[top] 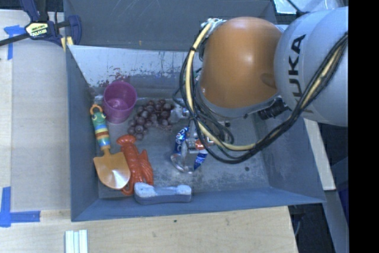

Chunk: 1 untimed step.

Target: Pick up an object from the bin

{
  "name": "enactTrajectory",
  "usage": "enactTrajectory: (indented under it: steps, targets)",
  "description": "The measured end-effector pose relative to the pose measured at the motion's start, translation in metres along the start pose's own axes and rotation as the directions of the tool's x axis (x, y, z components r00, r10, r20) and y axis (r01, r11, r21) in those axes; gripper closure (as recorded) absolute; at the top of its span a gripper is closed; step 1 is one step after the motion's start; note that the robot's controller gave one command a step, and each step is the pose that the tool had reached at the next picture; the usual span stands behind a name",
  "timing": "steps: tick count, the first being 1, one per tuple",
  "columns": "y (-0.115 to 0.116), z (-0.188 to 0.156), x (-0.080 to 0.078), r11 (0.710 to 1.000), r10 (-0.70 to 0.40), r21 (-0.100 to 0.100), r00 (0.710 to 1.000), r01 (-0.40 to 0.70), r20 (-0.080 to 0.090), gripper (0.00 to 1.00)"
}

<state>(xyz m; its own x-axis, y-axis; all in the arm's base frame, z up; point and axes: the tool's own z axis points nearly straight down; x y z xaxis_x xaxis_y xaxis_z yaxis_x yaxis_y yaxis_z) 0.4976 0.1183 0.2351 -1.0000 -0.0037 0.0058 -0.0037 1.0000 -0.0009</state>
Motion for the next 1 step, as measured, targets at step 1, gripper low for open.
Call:
enactTrajectory:
  steps: [1]
  targets:
    - [-0.0006,-0.0041,-0.0021,1.000,0.003,-0.002,1.000,-0.003,0.009,0.00]
